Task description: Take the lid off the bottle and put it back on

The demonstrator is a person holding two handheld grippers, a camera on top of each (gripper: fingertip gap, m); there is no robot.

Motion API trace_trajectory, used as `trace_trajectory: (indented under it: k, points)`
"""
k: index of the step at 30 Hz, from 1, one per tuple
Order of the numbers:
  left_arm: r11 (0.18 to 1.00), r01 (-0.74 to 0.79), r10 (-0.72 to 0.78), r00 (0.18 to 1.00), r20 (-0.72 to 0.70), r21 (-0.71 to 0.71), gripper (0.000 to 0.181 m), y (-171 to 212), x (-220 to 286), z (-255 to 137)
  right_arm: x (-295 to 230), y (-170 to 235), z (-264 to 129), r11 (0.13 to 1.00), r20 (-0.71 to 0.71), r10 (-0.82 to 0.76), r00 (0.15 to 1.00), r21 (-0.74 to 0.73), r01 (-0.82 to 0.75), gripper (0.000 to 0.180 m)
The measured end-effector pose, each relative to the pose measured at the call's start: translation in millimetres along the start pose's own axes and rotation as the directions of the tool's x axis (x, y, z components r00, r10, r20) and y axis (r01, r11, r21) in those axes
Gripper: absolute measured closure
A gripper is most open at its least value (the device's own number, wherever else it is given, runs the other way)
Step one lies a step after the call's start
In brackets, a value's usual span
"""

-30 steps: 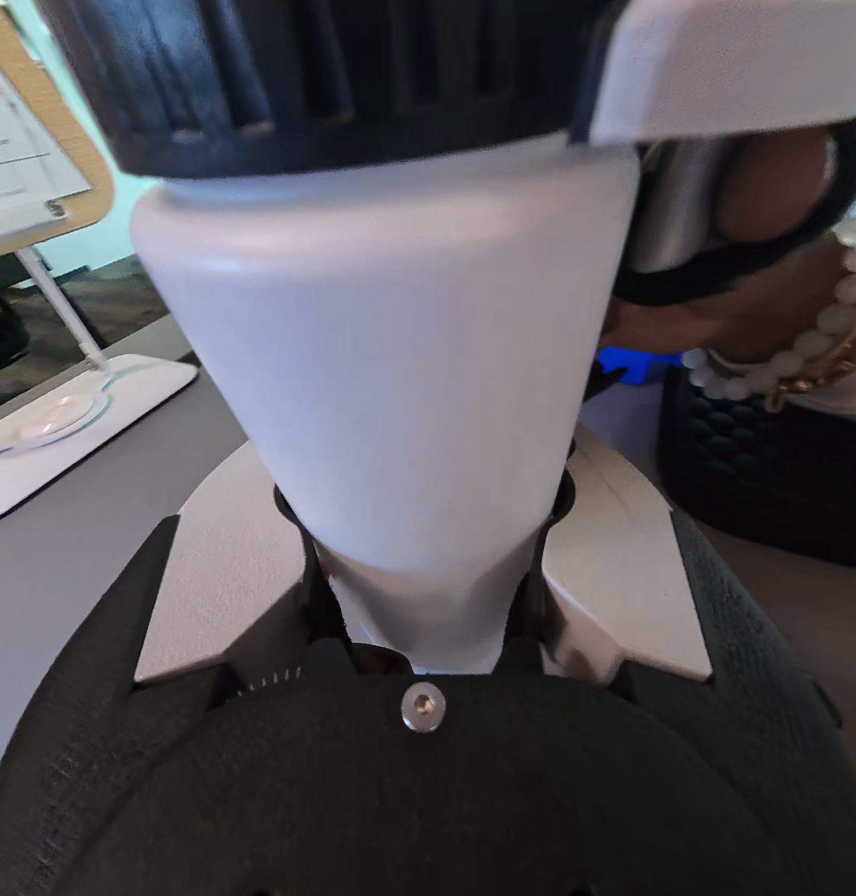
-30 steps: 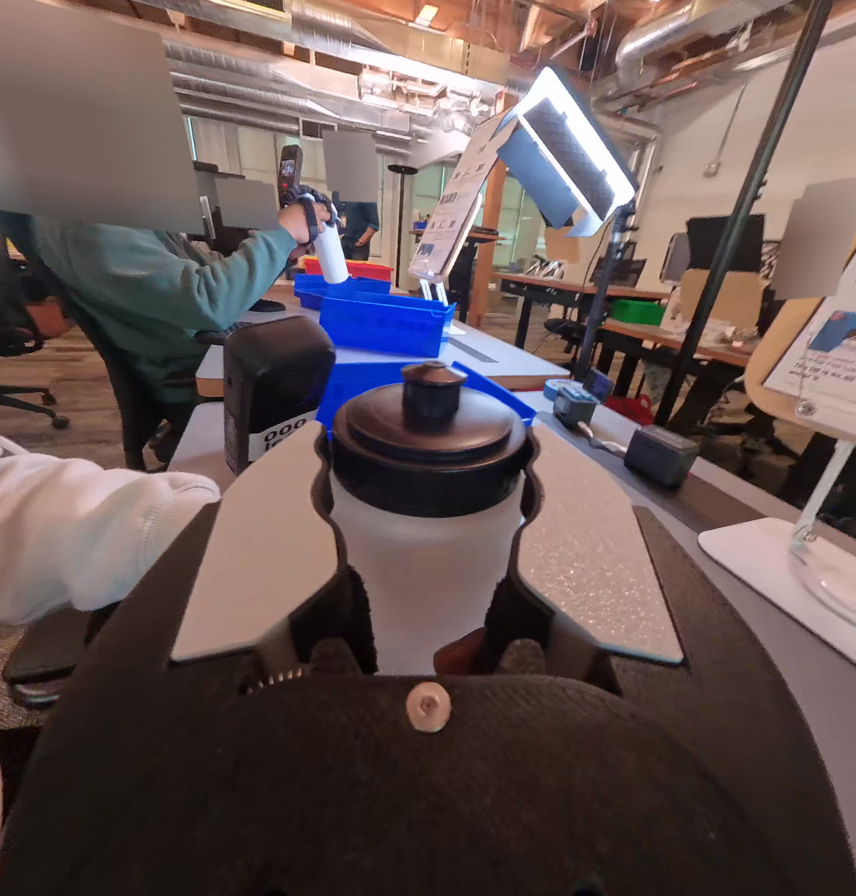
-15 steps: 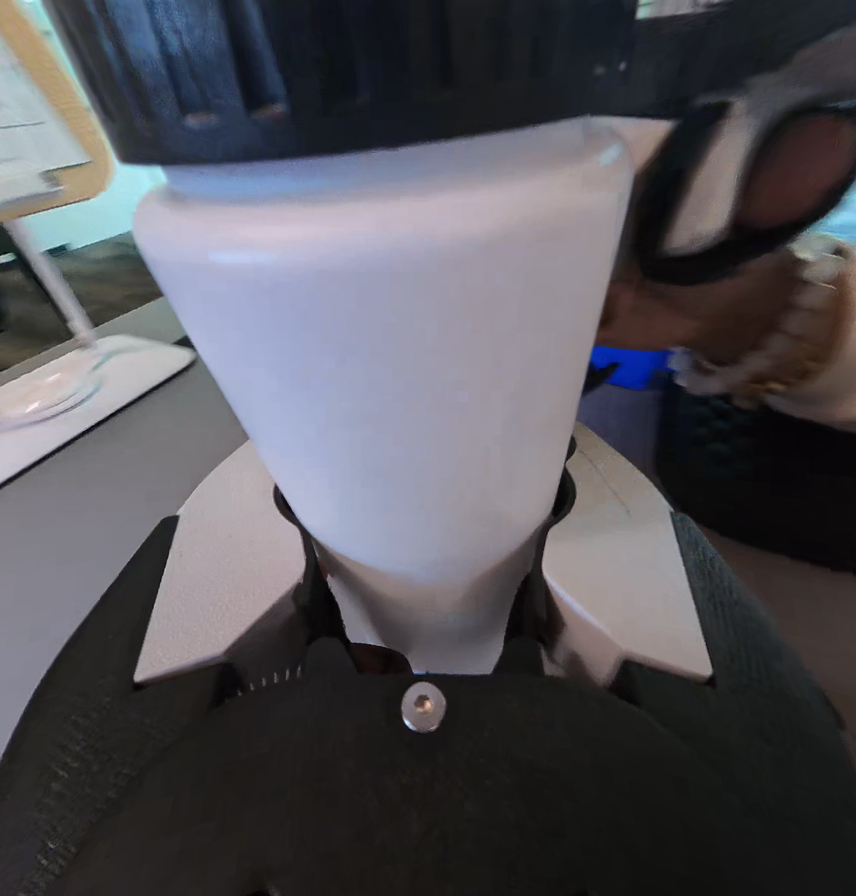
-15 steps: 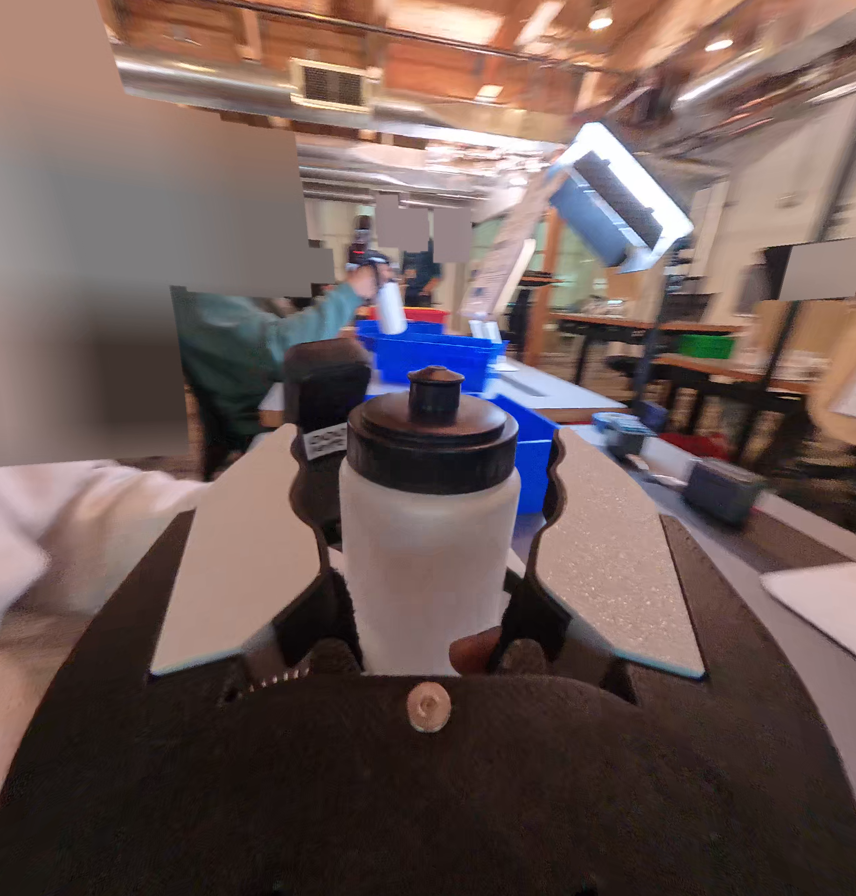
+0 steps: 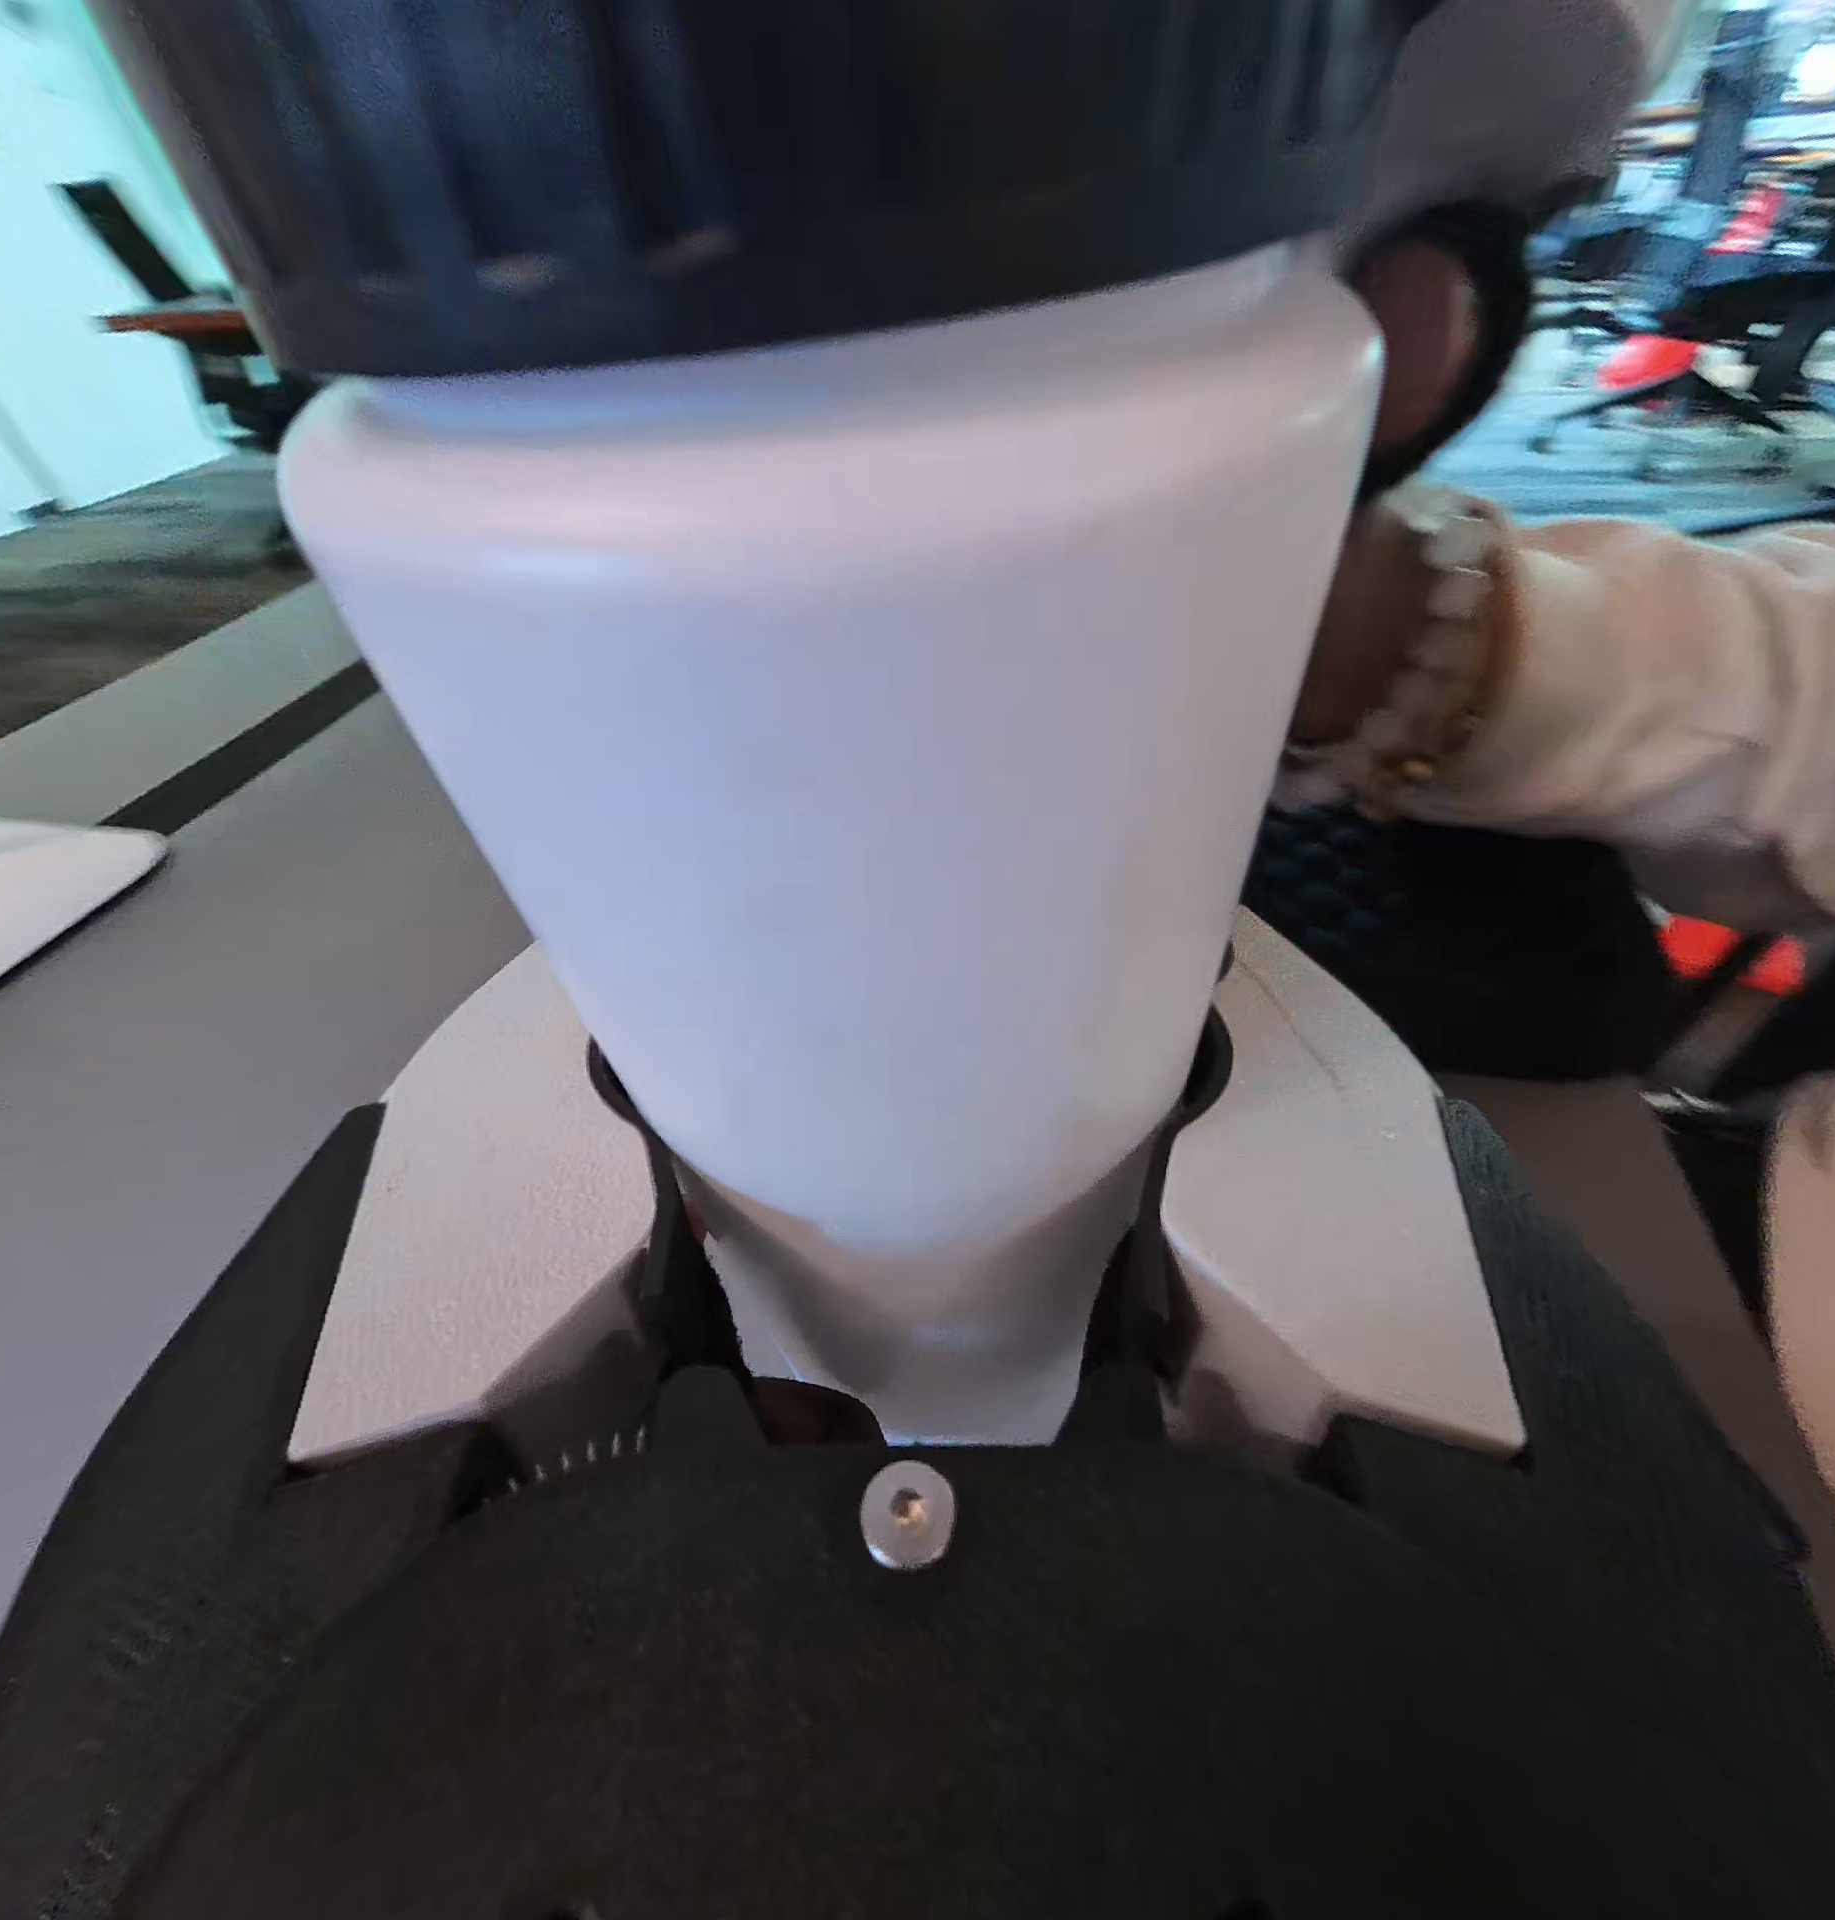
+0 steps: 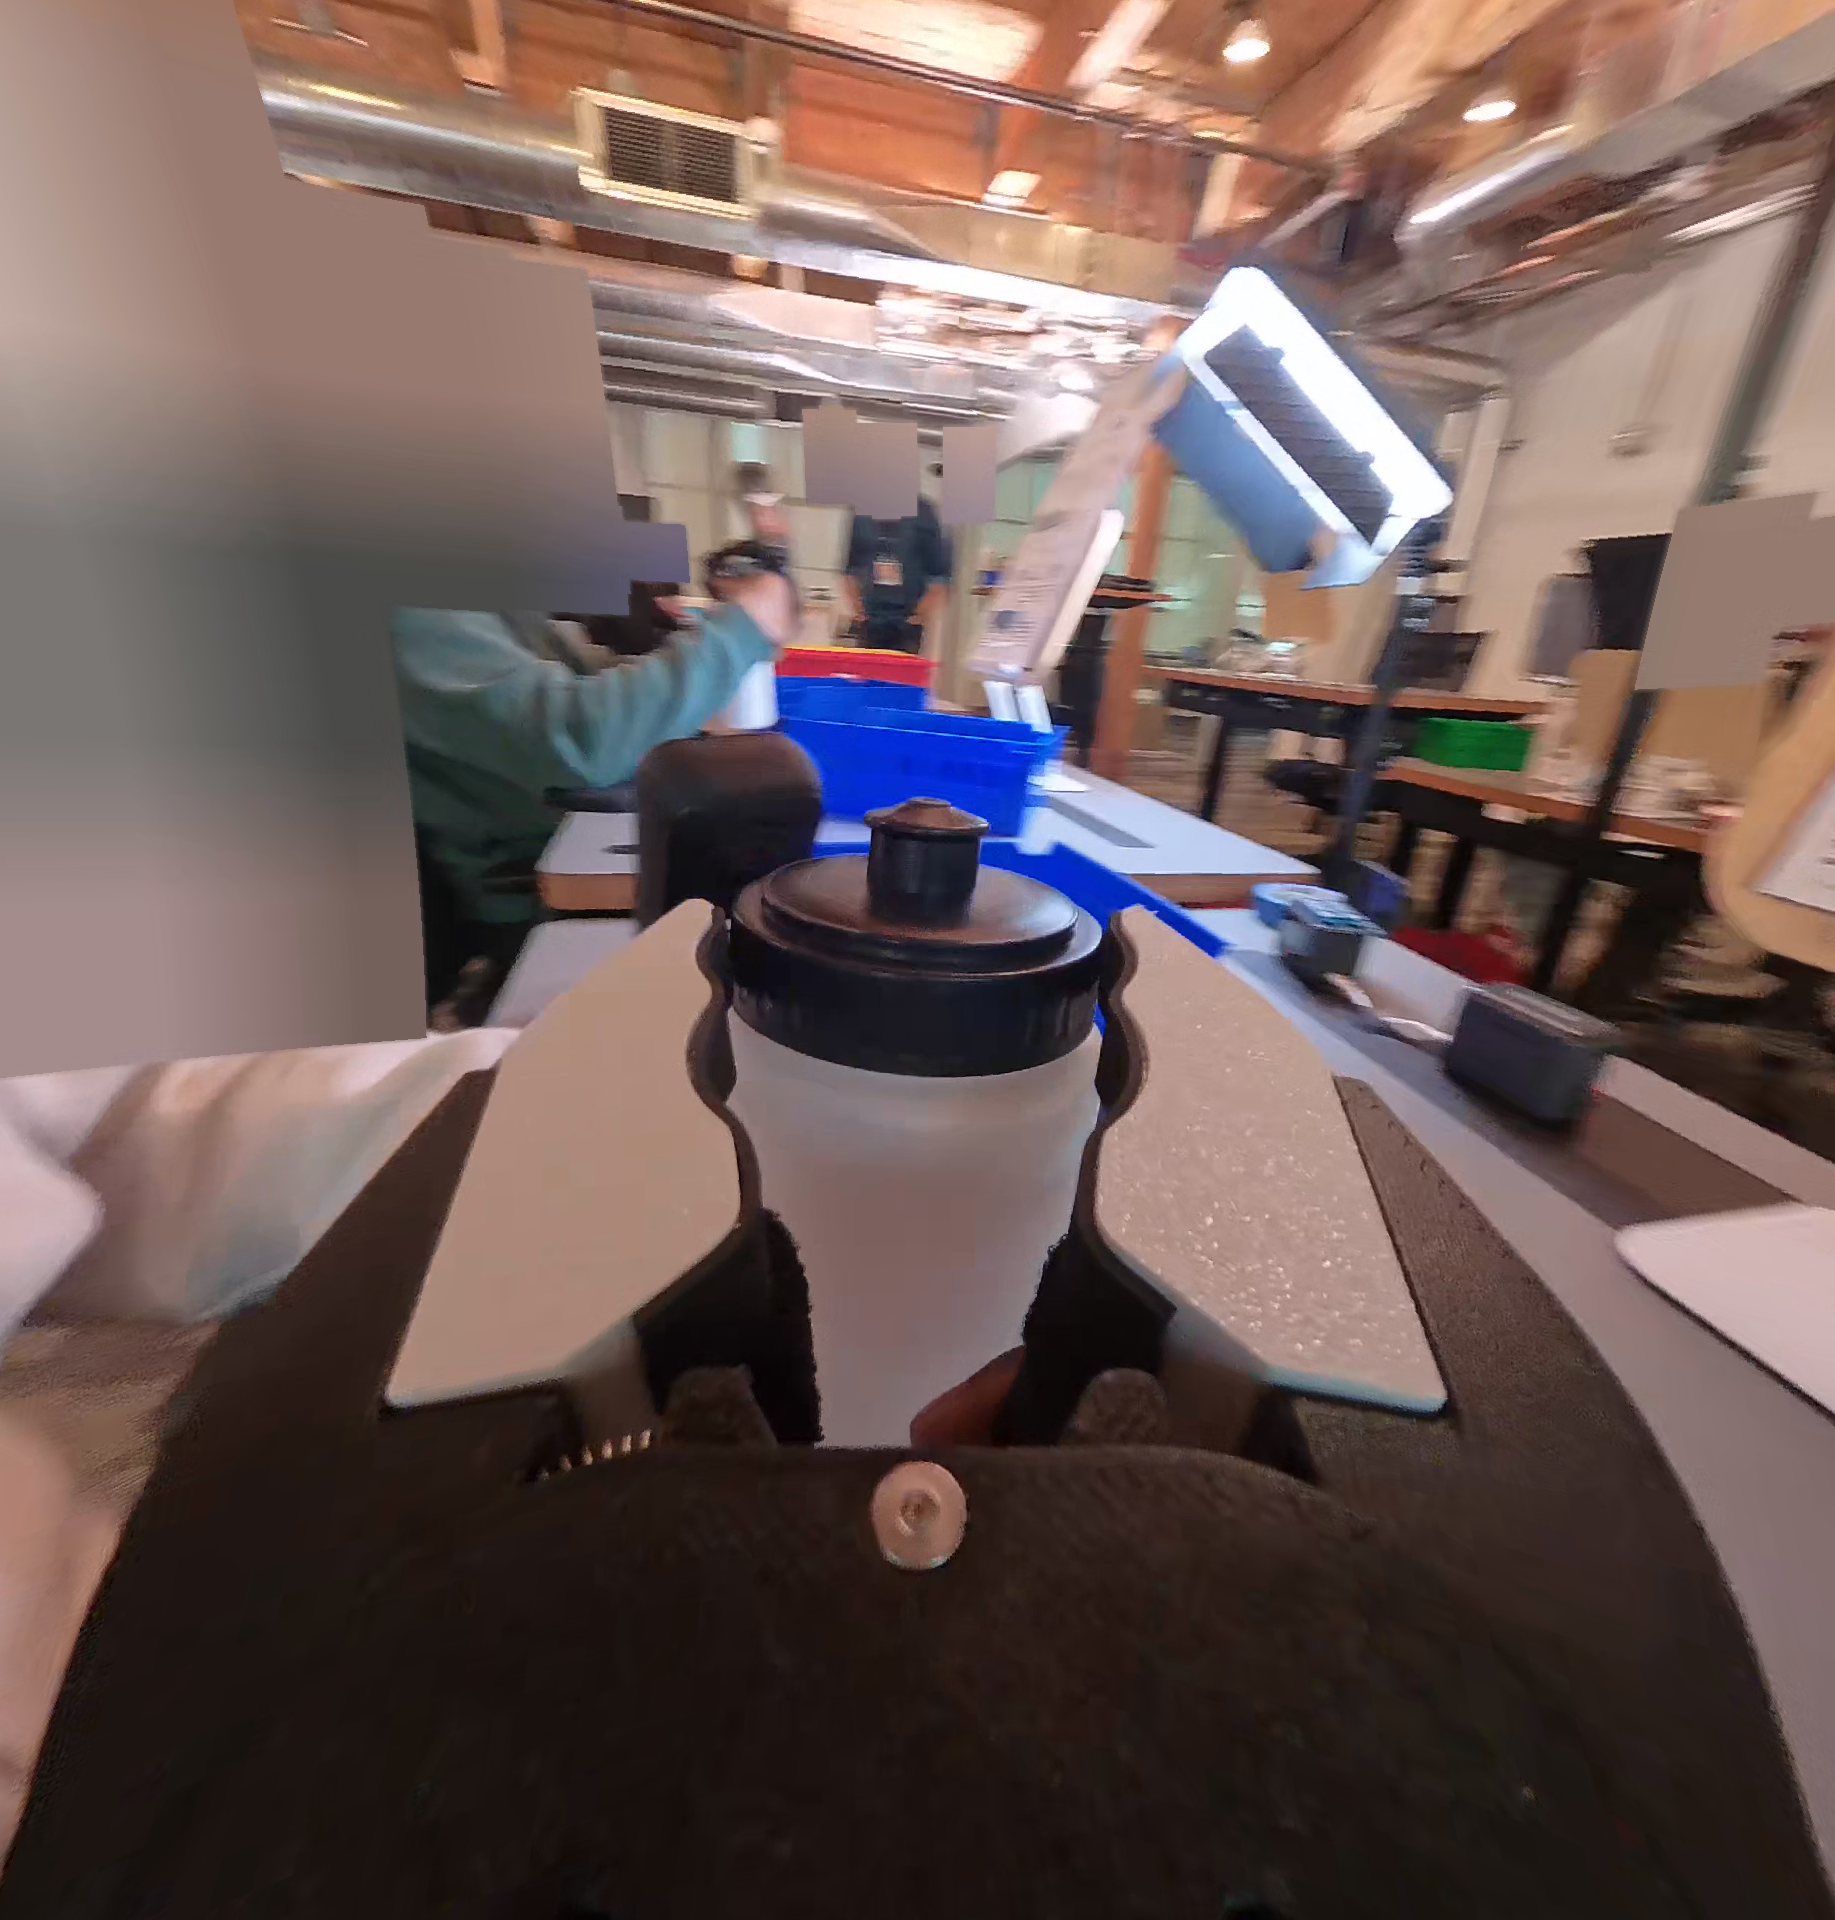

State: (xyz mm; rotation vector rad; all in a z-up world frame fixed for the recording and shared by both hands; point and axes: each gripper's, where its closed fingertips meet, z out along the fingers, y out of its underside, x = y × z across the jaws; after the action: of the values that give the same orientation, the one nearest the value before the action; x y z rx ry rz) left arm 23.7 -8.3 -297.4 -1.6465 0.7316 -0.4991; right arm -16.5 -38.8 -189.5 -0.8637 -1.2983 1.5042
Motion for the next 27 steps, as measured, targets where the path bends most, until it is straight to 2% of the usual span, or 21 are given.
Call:
trace_trajectory:
  k: [4,7,9,10,13,17,18,20,22,25,27]
  points:
    - [0.998,-0.056,0.055,0.974,-0.219,0.003,0.079,-0.6,35.4,-3.2,-27.5,-4.5,-13.1,0.996,0.309,0.066,0.949,0.041,-0.083,0.112]
    - [0.998,-0.057,0.055,0.981,-0.187,-0.002,0.078,-0.7,32.9,-0.7,-27.7,-7.6,-17.8,0.981,0.383,0.138,0.913,0.076,-0.18,0.112]
    - [0.999,-0.041,0.04,0.999,-0.033,-0.018,0.078,0.2,8.5,0.9,-12.0,-8.1,-13.6,0.972,0.29,0.164,0.943,0.114,-0.204,0.106]
    - [0.999,-0.028,0.03,0.998,0.057,-0.026,0.078,1.1,-6.1,-0.1,-3.0,-9.2,-11.5,0.972,0.219,0.155,0.963,0.142,-0.189,0.091]
    - [0.999,0.035,-0.025,0.965,0.26,-0.033,0.078,4.8,-38.6,-6.1,14.3,-4.3,-4.9,0.988,0.017,0.094,0.995,0.122,-0.095,0.077]
    - [0.999,0.038,-0.028,0.952,0.304,-0.028,0.078,4.4,-42.3,-5.2,20.2,5.0,4.1,0.999,-0.162,-0.011,0.987,0.041,0.018,0.081]
    - [0.999,0.027,-0.017,0.957,0.288,-0.03,0.078,3.6,-38.9,-3.5,18.1,4.5,5.1,0.999,-0.169,-0.028,0.985,0.039,0.035,0.087]
    - [1.0,0.011,-0.005,0.973,0.229,-0.022,0.078,1.7,-28.6,-0.3,15.1,4.1,4.3,0.998,-0.165,-0.039,0.985,0.033,0.045,0.111]
    - [1.0,-0.001,0.002,0.99,0.141,-0.009,0.079,0.3,-16.5,1.1,8.0,2.6,2.0,0.999,-0.092,-0.028,0.995,0.034,0.031,0.111]
    - [0.999,-0.051,0.051,0.994,-0.101,0.008,0.079,-1.9,18.5,0.3,-17.4,-3.1,-4.7,0.997,0.172,0.014,0.985,0.075,-0.027,0.111]
    - [0.997,-0.075,0.078,0.961,-0.266,0.023,0.079,-2.3,45.6,-2.9,-37.5,-6.7,-13.8,0.989,0.38,0.084,0.921,0.084,-0.125,0.111]
